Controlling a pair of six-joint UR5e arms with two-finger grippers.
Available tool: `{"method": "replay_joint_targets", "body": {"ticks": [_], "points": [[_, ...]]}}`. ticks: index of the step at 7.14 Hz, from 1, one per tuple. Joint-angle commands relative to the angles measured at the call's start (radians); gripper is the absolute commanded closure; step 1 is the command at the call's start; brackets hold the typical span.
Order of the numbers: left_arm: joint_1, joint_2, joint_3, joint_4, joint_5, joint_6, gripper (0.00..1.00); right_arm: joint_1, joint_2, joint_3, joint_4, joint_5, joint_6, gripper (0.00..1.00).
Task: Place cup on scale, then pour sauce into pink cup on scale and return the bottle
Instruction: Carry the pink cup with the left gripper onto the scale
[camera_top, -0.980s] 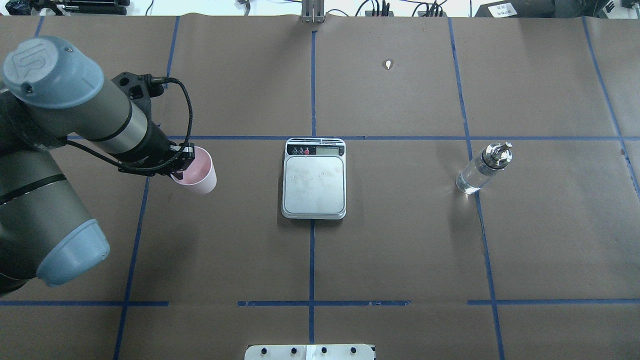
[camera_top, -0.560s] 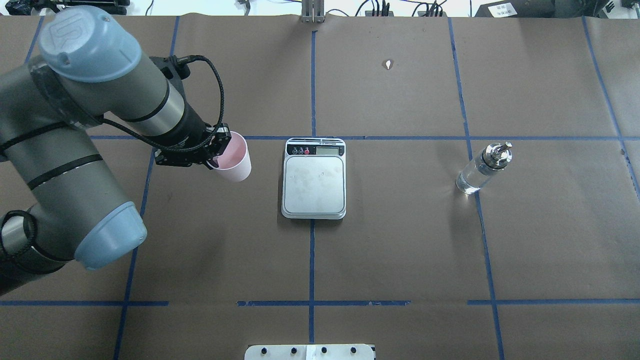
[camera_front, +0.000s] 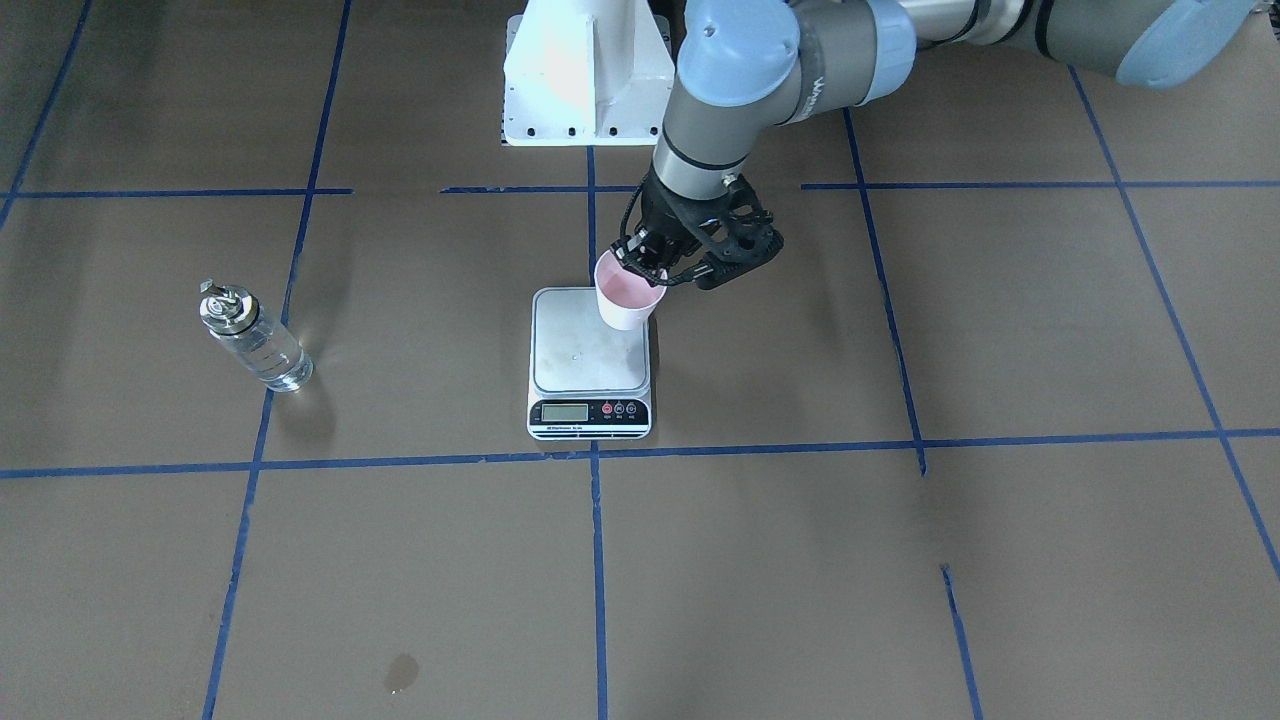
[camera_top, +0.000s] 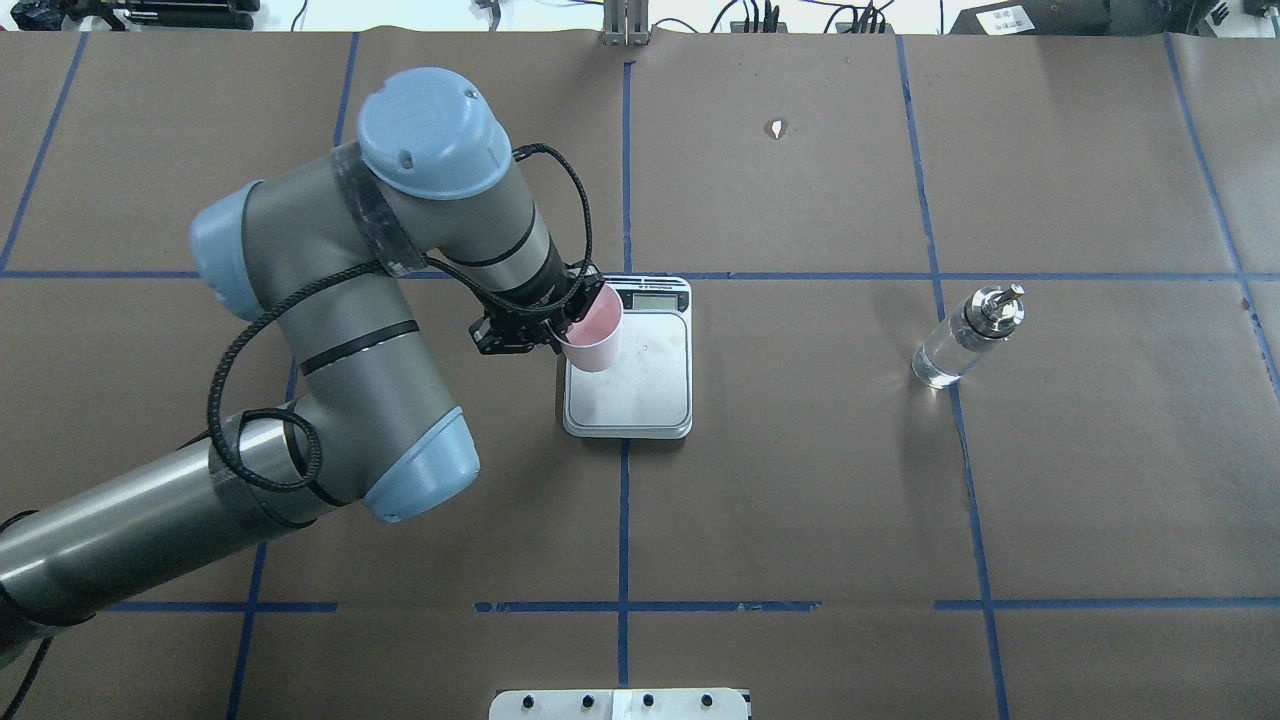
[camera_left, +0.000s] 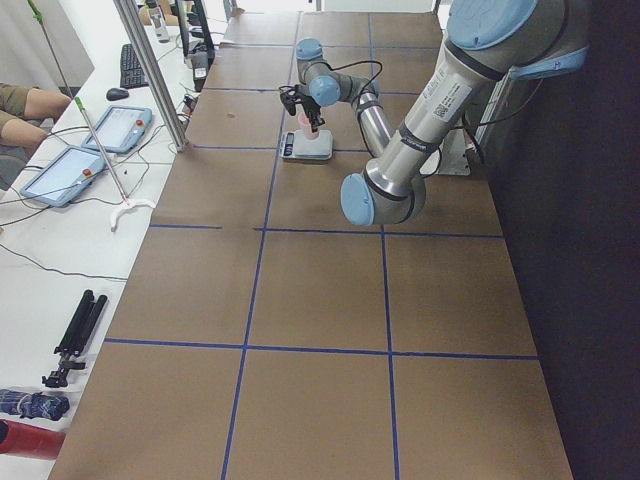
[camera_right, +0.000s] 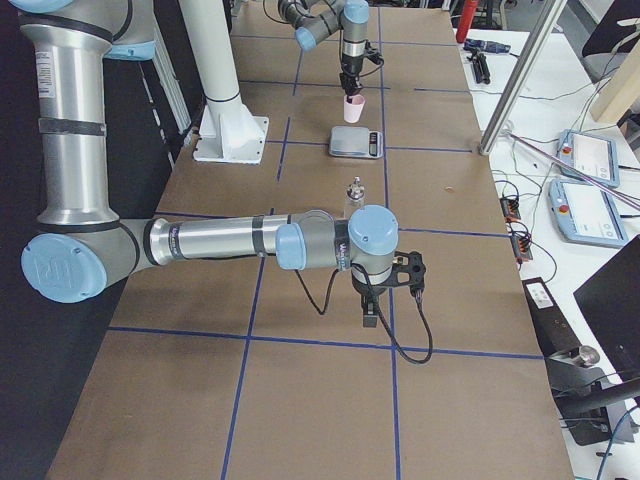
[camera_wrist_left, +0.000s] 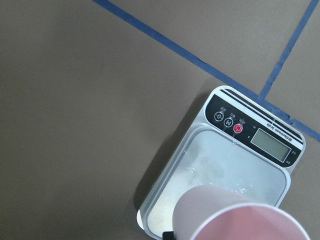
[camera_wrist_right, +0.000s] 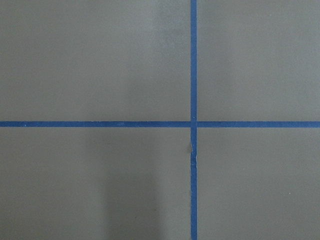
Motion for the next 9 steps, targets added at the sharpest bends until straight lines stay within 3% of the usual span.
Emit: {"method": "replay_joint_targets", "body": {"ticks": [1,3,9], "points": [[0.025,-0.073,0.14,-0.083,0.021,-0.042,1.0,0.0,0.001,0.008,0.0,0.003,0.011,0.0],[0.058,-0.08,0.18,-0.1,0.055,-0.04,1.0,0.0,0.001,0.031,-0.006,0.003,0.018,0.0],[0.057,-0.061,0.153,-0.094,0.055,-0.029,1.0,0.0,0.001,0.034,-0.009,0.005,0.022,0.0]]}}
